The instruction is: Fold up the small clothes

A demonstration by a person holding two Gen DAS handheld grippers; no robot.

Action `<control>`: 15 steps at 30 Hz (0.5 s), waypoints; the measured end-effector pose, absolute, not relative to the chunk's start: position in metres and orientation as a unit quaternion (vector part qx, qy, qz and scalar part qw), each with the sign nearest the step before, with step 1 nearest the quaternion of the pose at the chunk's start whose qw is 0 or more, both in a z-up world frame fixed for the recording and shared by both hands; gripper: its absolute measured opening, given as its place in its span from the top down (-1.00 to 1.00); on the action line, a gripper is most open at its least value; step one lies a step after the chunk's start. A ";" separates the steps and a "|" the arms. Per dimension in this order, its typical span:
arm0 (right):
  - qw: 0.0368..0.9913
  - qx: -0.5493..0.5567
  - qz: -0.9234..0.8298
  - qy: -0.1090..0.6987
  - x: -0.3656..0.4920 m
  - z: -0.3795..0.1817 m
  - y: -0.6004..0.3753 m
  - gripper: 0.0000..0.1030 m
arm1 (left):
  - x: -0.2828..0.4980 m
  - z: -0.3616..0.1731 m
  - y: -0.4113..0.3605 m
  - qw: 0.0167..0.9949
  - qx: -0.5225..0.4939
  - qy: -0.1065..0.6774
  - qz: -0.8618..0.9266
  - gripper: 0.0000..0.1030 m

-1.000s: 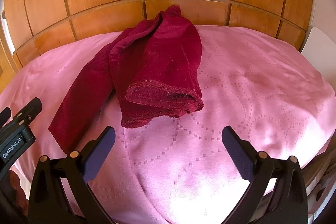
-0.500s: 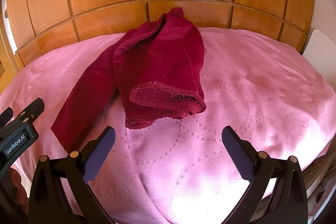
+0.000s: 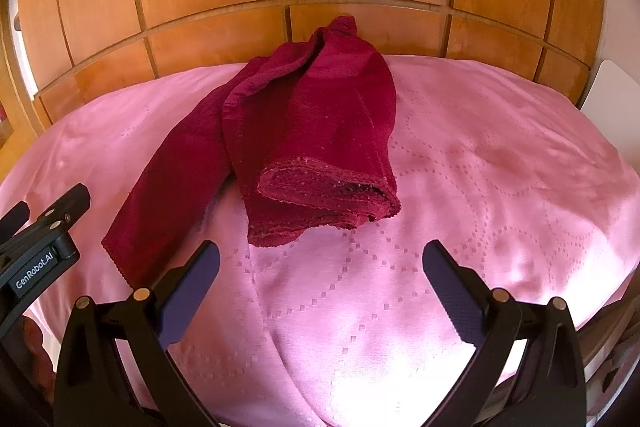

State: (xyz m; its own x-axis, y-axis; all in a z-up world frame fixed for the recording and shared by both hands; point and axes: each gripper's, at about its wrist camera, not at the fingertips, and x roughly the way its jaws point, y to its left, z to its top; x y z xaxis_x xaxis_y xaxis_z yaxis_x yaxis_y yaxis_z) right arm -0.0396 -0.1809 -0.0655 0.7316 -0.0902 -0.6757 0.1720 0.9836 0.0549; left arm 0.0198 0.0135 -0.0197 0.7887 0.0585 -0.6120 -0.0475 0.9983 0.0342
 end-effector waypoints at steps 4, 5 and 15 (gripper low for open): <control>0.929 0.056 -0.068 0.360 -0.040 -0.066 -0.180 -0.96 | 0.020 -0.020 0.014 0.945 0.008 0.325 0.028 -0.94; 0.929 0.057 -0.067 0.360 -0.039 -0.067 -0.180 -0.96 | 0.020 -0.020 0.014 0.945 0.008 0.326 0.028 -0.94; 0.930 0.066 -0.041 0.360 -0.036 -0.067 -0.180 -0.96 | 0.032 -0.030 0.030 0.933 -0.026 0.358 -0.021 -0.94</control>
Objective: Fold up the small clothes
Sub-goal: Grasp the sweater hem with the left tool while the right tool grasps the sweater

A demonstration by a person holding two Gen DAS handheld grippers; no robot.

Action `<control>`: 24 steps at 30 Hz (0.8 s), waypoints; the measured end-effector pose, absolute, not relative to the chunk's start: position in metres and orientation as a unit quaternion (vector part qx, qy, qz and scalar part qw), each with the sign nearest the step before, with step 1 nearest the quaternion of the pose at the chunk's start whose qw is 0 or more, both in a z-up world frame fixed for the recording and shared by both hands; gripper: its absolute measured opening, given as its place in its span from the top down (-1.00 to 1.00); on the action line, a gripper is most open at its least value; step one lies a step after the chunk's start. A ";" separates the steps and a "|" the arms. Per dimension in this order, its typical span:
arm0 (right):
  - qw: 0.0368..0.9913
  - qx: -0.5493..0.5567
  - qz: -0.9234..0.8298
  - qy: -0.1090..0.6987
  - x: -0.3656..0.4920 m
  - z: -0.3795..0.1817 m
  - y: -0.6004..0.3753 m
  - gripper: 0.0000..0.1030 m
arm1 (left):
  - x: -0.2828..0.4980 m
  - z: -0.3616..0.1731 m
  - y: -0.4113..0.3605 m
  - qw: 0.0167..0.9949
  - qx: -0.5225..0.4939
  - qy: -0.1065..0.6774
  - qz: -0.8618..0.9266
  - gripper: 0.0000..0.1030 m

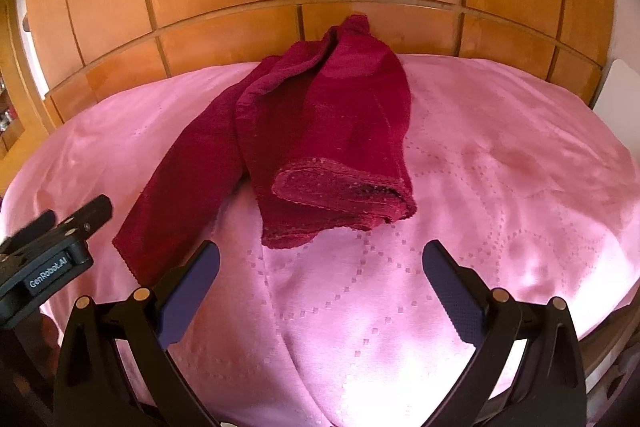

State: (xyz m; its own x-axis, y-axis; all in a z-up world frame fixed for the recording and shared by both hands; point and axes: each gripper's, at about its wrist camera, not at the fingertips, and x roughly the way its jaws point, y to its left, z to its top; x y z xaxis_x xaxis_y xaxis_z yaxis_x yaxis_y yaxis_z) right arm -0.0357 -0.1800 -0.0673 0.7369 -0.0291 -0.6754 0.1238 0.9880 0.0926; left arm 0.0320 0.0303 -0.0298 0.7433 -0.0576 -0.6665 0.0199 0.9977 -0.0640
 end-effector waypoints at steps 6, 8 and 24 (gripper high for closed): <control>0.931 0.085 -0.010 0.355 -0.029 -0.058 -0.186 -0.96 | 0.042 -0.040 0.046 0.923 -0.047 0.380 -0.036 -0.93; 0.932 0.099 0.006 0.348 -0.022 -0.048 -0.189 -0.96 | 0.044 -0.043 0.048 0.923 -0.035 0.382 -0.034 -0.93; 0.935 -0.019 -0.030 0.352 0.104 -0.043 -0.145 -0.53 | 0.055 -0.084 0.034 0.881 -0.015 0.456 -0.126 -0.39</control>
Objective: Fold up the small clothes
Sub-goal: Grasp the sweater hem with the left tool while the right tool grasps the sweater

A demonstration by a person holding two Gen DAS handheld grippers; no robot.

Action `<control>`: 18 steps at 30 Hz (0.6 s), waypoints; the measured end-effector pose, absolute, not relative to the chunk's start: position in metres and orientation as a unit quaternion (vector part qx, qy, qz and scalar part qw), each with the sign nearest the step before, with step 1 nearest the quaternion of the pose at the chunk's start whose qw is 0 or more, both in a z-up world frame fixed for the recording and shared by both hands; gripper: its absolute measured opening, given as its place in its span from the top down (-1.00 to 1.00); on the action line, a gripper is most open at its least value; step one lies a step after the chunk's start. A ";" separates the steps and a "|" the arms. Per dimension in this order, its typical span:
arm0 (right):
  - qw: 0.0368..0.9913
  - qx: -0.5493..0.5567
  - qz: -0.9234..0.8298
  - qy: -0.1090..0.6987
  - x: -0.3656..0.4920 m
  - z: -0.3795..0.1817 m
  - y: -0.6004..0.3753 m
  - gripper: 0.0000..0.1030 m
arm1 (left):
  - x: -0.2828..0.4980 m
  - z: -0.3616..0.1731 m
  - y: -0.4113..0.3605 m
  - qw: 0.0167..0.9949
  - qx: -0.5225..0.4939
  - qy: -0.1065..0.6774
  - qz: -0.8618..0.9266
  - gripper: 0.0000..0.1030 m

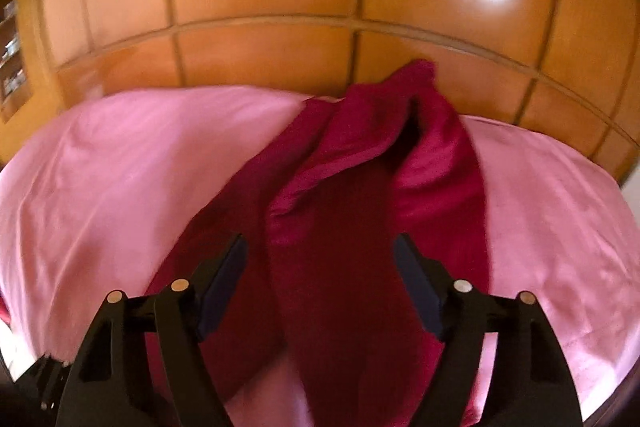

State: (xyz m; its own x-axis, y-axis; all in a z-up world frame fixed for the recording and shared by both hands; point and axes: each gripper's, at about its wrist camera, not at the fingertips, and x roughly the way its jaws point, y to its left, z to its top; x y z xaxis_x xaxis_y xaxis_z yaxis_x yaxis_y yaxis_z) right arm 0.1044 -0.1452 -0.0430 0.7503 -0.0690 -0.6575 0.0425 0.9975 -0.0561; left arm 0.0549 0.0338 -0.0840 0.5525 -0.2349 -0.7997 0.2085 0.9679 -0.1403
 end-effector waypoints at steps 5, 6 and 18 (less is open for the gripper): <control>0.920 -0.021 -0.063 0.386 0.112 -0.058 -0.168 -0.52 | 0.057 -0.089 0.030 0.881 0.001 0.454 -0.130 -0.29; 0.923 -0.015 -0.056 0.381 0.110 -0.054 -0.167 -0.52 | 0.056 -0.088 0.029 0.882 0.003 0.451 -0.136 -0.21; 0.898 -0.028 0.035 0.438 0.150 -0.078 -0.136 0.89 | 0.057 -0.088 0.032 0.880 -0.004 0.450 -0.153 0.10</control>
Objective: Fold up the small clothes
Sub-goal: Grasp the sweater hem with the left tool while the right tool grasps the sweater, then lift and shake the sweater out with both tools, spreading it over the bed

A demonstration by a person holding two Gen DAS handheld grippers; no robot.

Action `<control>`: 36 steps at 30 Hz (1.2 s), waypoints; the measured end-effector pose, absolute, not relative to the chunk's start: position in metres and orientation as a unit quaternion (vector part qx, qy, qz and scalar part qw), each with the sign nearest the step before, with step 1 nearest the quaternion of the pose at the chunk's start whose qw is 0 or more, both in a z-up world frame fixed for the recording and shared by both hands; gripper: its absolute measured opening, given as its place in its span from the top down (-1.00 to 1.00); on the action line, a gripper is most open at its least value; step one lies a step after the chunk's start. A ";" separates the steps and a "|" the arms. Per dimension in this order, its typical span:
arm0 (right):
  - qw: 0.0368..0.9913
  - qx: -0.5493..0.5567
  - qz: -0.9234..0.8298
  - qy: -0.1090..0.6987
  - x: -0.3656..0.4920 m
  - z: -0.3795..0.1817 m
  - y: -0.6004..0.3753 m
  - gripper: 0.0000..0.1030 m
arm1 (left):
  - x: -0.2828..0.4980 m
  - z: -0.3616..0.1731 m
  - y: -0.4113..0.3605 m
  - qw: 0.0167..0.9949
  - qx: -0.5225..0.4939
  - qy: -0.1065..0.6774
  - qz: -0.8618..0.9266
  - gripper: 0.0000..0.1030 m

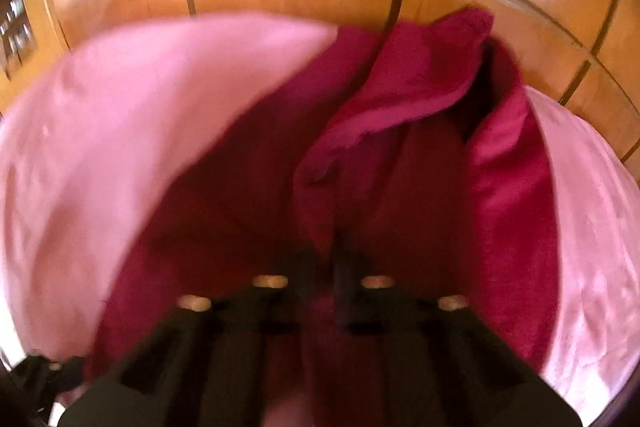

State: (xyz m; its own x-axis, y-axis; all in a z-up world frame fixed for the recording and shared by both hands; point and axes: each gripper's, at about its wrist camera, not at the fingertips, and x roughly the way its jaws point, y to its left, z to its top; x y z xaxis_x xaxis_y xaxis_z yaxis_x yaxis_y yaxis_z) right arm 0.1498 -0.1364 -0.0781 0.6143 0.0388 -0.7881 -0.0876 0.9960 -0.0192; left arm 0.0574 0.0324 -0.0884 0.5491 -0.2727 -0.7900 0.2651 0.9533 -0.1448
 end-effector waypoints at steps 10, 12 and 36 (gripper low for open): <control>0.942 0.094 -0.066 0.314 0.085 0.036 -0.331 0.90 | 0.059 -0.069 0.051 0.874 -0.043 0.449 -0.182 0.77; 0.936 0.097 -0.133 0.310 0.081 0.041 -0.383 0.90 | 0.060 -0.062 0.058 0.876 -0.046 0.443 -0.184 0.78; 0.894 0.126 -0.202 0.380 0.057 -0.030 -0.483 -0.73 | 0.216 0.072 0.166 0.948 -0.150 0.278 0.028 -0.41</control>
